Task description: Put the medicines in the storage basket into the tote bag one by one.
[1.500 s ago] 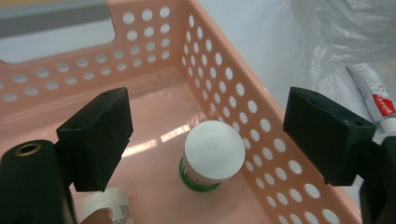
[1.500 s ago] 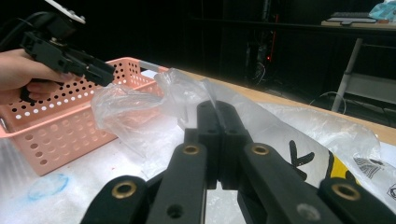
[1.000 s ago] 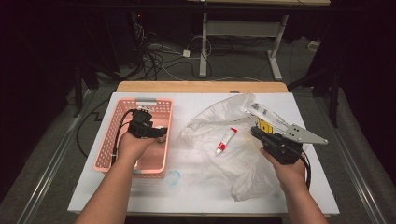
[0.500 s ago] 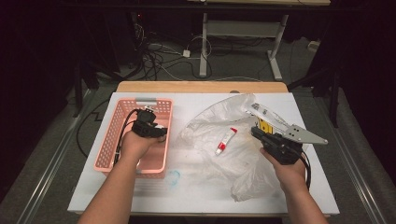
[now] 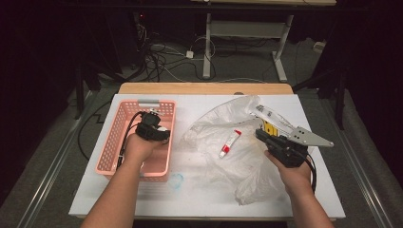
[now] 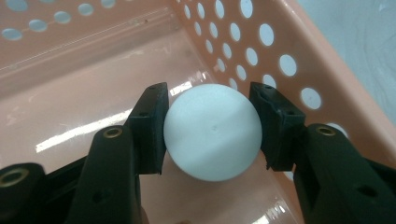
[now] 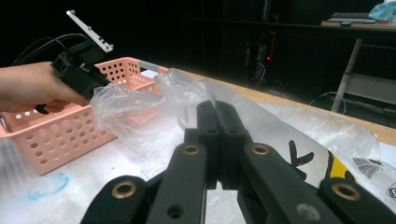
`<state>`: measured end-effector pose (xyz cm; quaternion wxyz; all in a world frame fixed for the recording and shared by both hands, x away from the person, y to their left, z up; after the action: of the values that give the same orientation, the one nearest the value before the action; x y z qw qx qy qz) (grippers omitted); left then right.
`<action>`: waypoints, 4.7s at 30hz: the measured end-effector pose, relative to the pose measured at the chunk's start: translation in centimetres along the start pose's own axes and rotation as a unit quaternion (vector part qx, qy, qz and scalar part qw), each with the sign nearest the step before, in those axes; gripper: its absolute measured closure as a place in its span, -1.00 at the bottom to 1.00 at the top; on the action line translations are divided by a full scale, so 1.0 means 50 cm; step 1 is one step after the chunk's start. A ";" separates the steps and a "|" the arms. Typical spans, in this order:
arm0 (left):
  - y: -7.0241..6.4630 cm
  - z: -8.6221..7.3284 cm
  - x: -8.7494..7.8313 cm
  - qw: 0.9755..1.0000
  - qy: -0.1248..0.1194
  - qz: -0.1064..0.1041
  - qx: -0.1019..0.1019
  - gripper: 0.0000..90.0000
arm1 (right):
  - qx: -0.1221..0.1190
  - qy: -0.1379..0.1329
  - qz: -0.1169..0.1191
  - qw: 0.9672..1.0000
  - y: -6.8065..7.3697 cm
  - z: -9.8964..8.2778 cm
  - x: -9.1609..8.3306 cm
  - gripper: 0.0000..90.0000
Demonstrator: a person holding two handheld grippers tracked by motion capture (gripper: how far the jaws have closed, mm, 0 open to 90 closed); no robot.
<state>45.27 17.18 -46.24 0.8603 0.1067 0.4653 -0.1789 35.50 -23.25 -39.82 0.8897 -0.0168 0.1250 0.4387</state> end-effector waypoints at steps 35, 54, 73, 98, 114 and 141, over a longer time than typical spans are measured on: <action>-0.033 -0.056 -0.152 0.993 -0.114 -0.027 -0.006 0.08 | -0.006 0.001 0.000 1.000 0.002 0.001 0.000 1.00; -0.076 -0.137 -0.200 0.984 -0.177 -0.033 -0.004 0.08 | -0.008 0.003 0.003 1.000 0.006 0.000 0.002 1.00; -0.106 -0.147 -0.247 0.977 -0.211 -0.039 0.014 0.08 | -0.009 0.005 0.006 1.000 0.010 0.000 0.001 1.00; -0.224 -0.141 -0.212 0.968 -0.211 -0.113 0.068 0.08 | -0.007 0.004 0.006 1.000 0.010 -0.002 0.001 1.00; -0.298 -0.110 -0.147 0.966 -0.192 -0.139 0.102 0.08 | -0.005 0.009 0.009 1.000 0.012 -0.006 0.005 1.00; -0.399 0.006 -0.031 0.963 -0.193 -0.144 0.116 0.08 | -0.005 0.005 0.011 1.000 0.011 -0.004 0.006 1.00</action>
<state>36.61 -0.81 -45.09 0.8806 0.1010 0.2764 -0.3714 35.21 -22.74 -40.03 0.8842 -0.0221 0.1271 0.4489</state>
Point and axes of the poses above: each handheld gripper's, and its own axes: x roughly forward along the jaws, z roughly out of its top, y roughly to its left, the point moved 2 cm from there along x, roughly forward along the jaws, and after that the axes turned 9 degrees about z, right-handed, at the moved point
